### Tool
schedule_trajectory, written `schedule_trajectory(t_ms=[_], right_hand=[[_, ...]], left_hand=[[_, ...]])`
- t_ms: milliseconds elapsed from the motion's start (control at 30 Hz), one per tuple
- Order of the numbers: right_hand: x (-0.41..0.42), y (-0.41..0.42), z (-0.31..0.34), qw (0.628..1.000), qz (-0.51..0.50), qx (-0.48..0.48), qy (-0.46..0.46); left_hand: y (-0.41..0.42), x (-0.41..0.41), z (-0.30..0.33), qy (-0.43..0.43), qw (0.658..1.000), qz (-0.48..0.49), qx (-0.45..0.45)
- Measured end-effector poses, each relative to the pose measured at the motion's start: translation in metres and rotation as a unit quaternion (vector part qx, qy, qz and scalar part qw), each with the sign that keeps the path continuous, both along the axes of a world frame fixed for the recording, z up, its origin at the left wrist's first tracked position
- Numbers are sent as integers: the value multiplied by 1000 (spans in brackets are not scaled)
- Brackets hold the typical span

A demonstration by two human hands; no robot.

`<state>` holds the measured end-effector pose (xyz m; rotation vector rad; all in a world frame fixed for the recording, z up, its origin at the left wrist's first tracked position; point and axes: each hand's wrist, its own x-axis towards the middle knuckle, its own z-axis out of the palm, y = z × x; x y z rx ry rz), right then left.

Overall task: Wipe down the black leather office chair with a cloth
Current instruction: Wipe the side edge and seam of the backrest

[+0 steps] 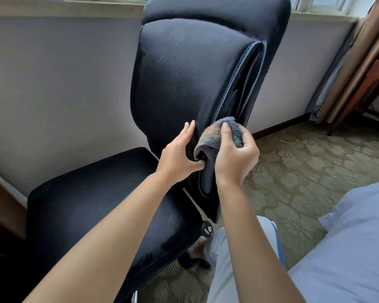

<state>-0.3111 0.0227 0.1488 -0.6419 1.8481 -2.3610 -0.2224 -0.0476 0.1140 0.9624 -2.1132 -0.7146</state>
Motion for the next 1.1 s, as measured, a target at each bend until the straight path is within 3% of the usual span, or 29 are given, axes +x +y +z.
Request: schedule_trajectory(t_ms=[300, 533, 933, 1100], right_hand=[[8, -15, -2, 982, -81, 45, 167], [21, -3, -27, 984, -50, 103, 135], [10, -14, 15, 982, -113, -9, 149], [11, -14, 17, 977, -115, 17, 181]], left_hand=[[5, 4, -1, 5, 1000, 0, -3], [17, 5, -3, 14, 1000, 11, 26], [20, 4, -9, 4, 999, 24, 29], [22, 8, -13, 19, 999, 20, 33]])
